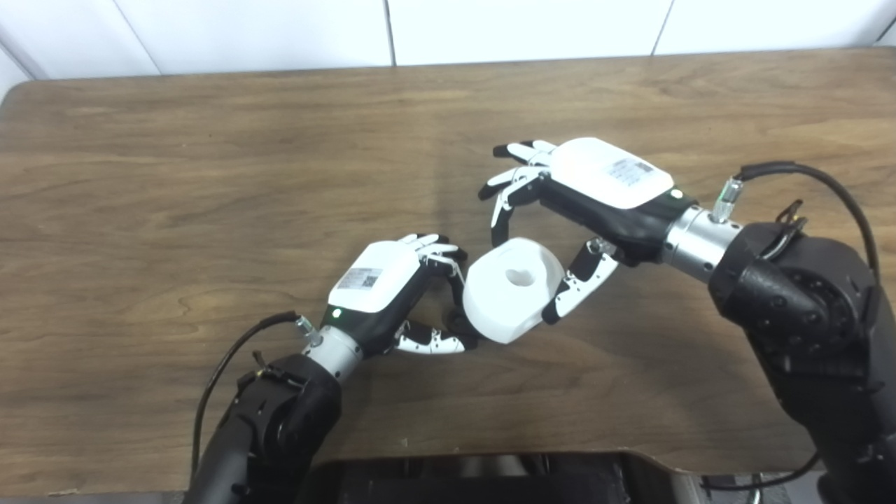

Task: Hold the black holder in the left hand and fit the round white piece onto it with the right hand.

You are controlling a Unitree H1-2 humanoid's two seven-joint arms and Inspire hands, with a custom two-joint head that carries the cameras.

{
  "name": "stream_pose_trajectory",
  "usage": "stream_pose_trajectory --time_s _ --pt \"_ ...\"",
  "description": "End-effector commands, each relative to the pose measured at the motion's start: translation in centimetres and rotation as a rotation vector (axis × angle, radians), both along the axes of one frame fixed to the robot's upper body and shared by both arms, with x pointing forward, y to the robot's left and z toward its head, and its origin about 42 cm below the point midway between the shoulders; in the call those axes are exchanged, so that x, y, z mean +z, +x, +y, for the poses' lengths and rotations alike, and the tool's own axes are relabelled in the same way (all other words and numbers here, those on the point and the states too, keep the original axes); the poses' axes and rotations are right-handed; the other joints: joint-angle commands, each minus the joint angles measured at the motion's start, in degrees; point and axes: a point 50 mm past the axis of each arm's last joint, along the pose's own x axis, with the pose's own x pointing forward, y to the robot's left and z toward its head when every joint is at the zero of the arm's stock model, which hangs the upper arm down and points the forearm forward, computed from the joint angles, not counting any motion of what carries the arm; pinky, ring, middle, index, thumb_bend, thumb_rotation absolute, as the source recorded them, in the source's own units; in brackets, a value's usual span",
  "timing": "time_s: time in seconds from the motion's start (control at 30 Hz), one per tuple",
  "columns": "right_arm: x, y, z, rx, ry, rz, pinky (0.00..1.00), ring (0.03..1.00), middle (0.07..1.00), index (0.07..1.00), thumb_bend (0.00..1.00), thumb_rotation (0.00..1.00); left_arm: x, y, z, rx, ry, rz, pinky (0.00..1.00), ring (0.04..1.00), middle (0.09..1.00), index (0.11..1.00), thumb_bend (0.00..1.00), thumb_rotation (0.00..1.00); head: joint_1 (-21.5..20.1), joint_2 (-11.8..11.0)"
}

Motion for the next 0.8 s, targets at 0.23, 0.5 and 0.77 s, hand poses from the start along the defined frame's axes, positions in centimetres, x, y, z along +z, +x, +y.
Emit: stream_pose_trajectory --time_s 0.23,0.5,0.77 --pt "0.5 -0.3 0.3 -0.014 0.032 -0.064 1.0 1.0 0.829 0.483 0.52 0.14 -0.5 -0.4 0.3 -0.007 0.03 0.049 0.91 0.914 0.831 0.487 0.52 0.05 -0.06 0.14" --pt "0.2 -0.4 0.3 -0.001 0.033 -0.067 1.0 0.994 0.832 0.483 0.52 0.14 -0.5 -0.4 0.3 -0.008 0.029 0.049 0.91 0.911 0.829 0.486 0.52 0.05 -0.15 0.3" --pt "-0.2 -0.8 0.4 0.006 0.045 -0.056 1.0 0.987 0.836 0.483 0.52 0.14 -0.4 -0.4 0.2 -0.011 0.033 0.045 0.91 0.909 0.828 0.486 0.52 0.05 -0.22 0.53"
